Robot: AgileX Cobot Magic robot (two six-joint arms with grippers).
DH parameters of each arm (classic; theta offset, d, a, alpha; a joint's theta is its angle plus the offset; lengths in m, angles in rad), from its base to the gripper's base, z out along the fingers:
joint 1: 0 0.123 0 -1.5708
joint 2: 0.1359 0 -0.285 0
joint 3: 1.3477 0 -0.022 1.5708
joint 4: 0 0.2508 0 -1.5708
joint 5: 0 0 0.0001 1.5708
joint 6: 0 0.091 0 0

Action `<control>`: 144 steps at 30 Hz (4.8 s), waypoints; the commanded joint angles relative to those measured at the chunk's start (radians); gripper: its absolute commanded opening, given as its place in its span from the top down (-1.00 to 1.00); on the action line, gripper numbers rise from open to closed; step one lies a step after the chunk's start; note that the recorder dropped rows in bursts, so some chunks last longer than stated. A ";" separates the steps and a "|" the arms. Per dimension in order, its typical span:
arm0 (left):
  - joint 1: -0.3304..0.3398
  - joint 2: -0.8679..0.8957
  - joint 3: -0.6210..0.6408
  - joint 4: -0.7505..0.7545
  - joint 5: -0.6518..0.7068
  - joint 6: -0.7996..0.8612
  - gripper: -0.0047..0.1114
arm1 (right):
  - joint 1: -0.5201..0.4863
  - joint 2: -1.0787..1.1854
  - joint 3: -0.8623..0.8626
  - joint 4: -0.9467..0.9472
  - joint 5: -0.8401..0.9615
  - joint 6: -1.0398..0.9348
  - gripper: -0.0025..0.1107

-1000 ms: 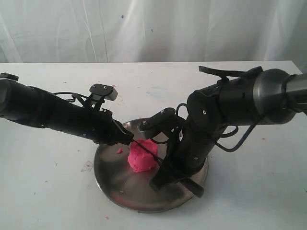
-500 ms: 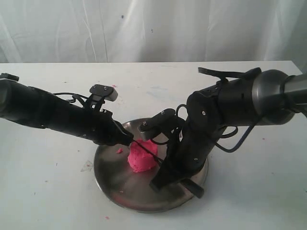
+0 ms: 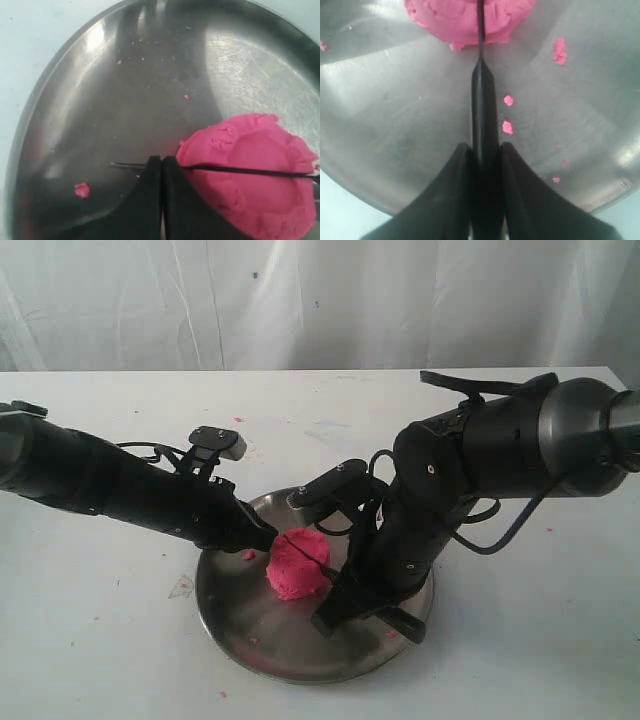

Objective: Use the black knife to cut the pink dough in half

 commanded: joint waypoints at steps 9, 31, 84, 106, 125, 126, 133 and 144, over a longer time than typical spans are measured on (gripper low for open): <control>-0.005 -0.048 0.008 0.041 -0.012 0.006 0.92 | 0.004 0.041 0.002 0.013 -0.005 -0.011 0.86; -0.005 0.000 0.008 0.041 -0.013 0.002 0.92 | 0.004 0.008 0.002 0.017 0.003 -0.011 0.86; -0.005 -0.083 0.007 0.041 -0.064 0.002 0.92 | 0.004 -0.002 -0.020 -0.047 0.217 0.031 0.86; -0.005 -0.083 0.007 0.041 -0.058 0.002 0.92 | 0.004 0.040 -0.038 -0.042 0.226 0.020 0.86; -0.005 -0.083 0.007 0.041 -0.054 0.002 0.92 | 0.004 0.072 -0.112 -0.042 0.235 0.012 0.86; -0.005 -0.083 0.007 0.041 -0.051 0.002 0.92 | 0.004 0.077 -0.112 -0.042 0.236 0.012 0.86; -0.005 -0.079 0.007 0.041 -0.039 0.002 0.92 | 0.004 0.089 -0.117 -0.042 0.234 0.007 0.86; -0.005 -0.018 0.007 0.041 -0.047 0.008 0.92 | 0.004 0.089 -0.127 -0.040 0.243 0.007 0.86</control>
